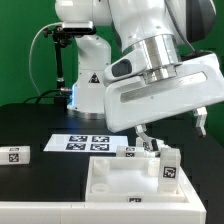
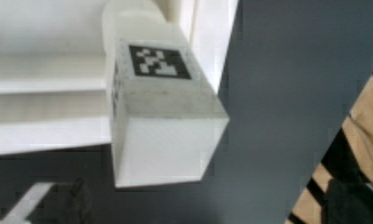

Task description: Assemble one leg

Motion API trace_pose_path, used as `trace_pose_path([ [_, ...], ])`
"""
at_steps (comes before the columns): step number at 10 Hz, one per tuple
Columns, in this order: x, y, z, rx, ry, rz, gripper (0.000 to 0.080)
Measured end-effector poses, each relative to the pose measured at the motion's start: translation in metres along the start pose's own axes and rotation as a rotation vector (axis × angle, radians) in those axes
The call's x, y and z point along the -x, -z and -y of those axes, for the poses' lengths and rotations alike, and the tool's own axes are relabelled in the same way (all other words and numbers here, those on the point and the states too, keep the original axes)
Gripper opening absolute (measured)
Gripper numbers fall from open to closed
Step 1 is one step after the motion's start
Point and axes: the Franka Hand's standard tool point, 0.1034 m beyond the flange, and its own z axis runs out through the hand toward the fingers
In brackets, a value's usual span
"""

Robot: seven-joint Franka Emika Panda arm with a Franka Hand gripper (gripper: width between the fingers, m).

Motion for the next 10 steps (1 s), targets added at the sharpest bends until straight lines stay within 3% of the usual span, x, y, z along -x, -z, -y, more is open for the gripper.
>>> trace_pose_path([
  [3,0.008,0.001,0.008,-0.060,-0.011,0.192,0.0648],
  [6,0.003,0.001,0.006,-0.058,0.008,0.174,0.0648],
  [8,-0.010,0.003,0.007,0.010,-0.017,0.150,0.0648],
  [9,-0.013,-0.001,0.002,0.017,0.039,0.114,0.0648],
  [10,-0.013,-0.006,-0.013,0.015,0.174,0.100,0.0648],
])
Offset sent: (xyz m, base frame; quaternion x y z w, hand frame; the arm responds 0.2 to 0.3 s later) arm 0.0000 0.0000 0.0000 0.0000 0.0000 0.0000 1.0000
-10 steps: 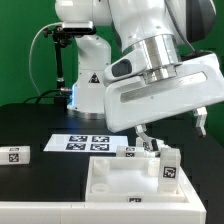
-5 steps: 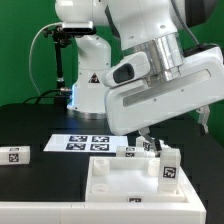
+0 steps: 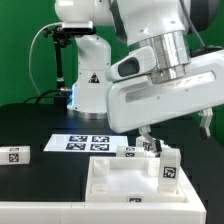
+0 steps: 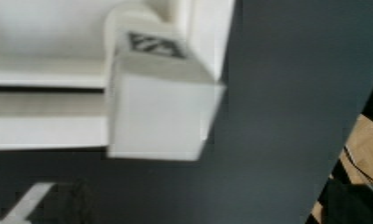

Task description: Assemble one leg

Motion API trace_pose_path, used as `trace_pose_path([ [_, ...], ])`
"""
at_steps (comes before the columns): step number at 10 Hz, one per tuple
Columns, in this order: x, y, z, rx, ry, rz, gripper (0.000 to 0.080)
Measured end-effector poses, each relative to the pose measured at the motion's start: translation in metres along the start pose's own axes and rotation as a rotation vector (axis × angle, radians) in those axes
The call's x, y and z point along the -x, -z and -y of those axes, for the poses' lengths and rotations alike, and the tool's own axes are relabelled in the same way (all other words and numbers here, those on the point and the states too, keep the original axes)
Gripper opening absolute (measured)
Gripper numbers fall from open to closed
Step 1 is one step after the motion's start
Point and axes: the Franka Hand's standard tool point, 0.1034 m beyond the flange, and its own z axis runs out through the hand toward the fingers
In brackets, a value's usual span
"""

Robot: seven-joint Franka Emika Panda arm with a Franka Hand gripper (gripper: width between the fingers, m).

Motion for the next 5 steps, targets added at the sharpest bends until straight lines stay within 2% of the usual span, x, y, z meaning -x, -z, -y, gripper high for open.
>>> trace_pose_path([
  [1,0.0043,-0.0010,-0.0189,-0.007,0.088,-0.002,0.0648],
  [3,0.0021,-0.0006,-0.0112,-0.011,0.097,-0.003,0.0648],
  [5,0.0025,-0.0004,-0.0132,-0.010,0.094,-0.003,0.0648],
])
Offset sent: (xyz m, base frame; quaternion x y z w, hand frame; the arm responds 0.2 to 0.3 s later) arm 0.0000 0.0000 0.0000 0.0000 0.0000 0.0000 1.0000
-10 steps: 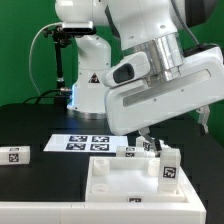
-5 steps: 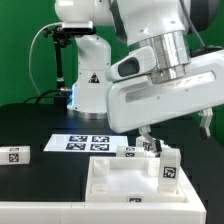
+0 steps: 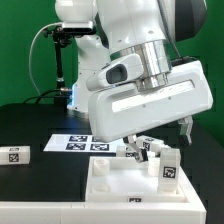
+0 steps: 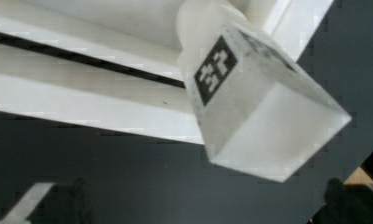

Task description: Assemble one leg

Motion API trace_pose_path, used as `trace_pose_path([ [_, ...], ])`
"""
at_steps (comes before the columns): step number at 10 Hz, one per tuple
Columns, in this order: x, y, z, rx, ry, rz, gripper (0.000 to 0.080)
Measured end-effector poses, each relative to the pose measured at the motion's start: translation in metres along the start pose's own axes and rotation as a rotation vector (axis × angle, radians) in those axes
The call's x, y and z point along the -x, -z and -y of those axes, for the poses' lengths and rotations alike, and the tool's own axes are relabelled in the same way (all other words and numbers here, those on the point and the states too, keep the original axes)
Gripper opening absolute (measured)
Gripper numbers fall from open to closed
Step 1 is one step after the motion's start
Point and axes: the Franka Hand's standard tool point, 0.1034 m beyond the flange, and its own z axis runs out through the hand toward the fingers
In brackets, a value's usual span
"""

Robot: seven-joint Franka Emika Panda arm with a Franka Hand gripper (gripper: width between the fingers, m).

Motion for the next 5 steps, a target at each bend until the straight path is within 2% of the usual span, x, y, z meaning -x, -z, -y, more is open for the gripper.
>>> trace_pose_path([
  [1,0.000,0.000,0.001,0.000,-0.017,0.000,0.0648],
  [3,-0.008,0.005,0.023,0.026,-0.223,0.000,0.0648],
  [4,-0.010,0.004,0.032,0.024,-0.340,0.006,0.0648],
  [5,-0.010,0.001,0.032,0.010,-0.420,0.018,0.0648],
])
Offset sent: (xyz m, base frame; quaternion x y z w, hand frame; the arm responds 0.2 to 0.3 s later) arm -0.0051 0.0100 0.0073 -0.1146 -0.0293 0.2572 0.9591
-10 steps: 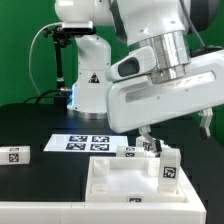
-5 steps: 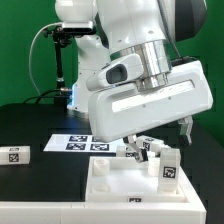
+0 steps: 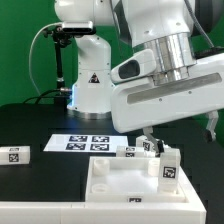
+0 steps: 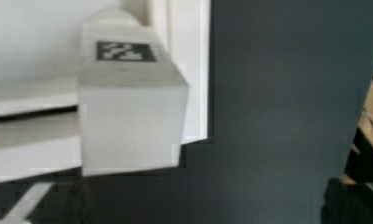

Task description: Assemble one leg

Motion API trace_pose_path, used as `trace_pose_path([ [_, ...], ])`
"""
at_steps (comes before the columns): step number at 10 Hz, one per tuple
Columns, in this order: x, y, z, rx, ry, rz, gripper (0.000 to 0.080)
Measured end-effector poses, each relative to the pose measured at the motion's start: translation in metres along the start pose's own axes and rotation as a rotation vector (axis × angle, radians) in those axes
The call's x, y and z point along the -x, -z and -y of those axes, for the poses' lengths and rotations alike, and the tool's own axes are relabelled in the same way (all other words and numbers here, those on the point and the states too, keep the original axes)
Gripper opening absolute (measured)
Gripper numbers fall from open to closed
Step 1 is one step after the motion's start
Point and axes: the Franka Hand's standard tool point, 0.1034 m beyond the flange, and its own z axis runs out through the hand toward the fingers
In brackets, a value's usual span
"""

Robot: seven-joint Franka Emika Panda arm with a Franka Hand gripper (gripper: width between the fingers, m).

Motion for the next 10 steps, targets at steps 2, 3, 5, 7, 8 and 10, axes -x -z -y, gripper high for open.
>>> trace_pose_path([
  [2,-0.005,0.000,-0.016,-0.022,-0.011,-0.019,0.0648],
  [3,-0.004,-0.001,-0.014,-0.023,-0.008,-0.018,0.0648],
  [5,-0.004,0.000,-0.014,-0.022,-0.026,-0.015,0.0648],
  [7,0.003,-0.006,-0.008,0.032,-0.294,0.001,0.0648],
  [8,0.004,-0.014,-0.010,0.041,-0.272,-0.035,0.0648],
  [10,0.010,-0.021,-0.014,0.042,-0.267,-0.048,0.0648],
])
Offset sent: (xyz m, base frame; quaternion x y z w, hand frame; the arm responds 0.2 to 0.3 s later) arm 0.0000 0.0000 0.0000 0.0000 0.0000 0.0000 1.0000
